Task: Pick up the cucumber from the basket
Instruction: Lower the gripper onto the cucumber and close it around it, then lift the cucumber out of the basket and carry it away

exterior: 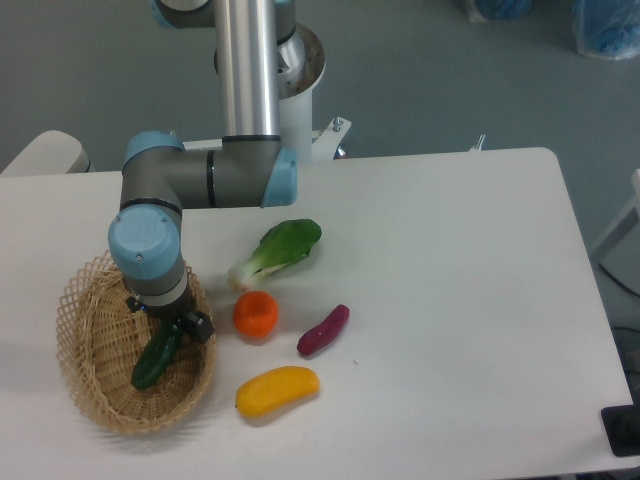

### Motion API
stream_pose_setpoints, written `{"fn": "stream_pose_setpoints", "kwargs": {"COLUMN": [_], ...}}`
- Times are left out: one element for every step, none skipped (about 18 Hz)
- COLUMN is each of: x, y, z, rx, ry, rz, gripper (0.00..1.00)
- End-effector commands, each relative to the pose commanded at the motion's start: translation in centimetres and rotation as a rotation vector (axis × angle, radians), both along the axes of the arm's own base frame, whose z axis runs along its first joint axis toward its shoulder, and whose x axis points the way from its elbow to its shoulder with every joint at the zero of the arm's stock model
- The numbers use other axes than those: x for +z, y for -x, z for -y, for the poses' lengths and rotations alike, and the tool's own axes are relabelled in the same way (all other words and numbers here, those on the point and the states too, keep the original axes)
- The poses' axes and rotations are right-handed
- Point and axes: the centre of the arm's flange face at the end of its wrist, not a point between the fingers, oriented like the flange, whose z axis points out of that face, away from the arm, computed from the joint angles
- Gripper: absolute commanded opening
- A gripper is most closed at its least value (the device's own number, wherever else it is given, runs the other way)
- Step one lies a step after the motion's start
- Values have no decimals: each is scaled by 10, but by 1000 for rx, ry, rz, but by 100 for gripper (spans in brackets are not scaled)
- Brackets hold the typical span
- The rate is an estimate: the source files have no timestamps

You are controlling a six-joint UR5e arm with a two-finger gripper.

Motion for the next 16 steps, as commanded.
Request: {"fn": "stream_pose_setpoints", "kwargs": {"x": [0,-1,-1,1,2,3,5,7,11,15,19,21,27,36,45,54], "y": [0,0,0,0,0,0,-1,1,2,6,8,10,11,16,23,30], "z": [0,1,1,1,1,1,0,-1,-2,-2,-4,-4,-3,-3,-4,-5], "rx": [3,6,8,8,6,8,6,6,8,14,17,20,27,40,55,68], "ry": [2,4,5,4,2,-1,-5,-10,-15,-18,-24,-30,-41,-59,-77,-88], "rz": [-1,0,1,0,1,4,4,4,1,0,-2,4,22,50,84,106], "gripper": [50,36,25,15,9,6,6,5,5,5,5,5,5,5,5,5]}}
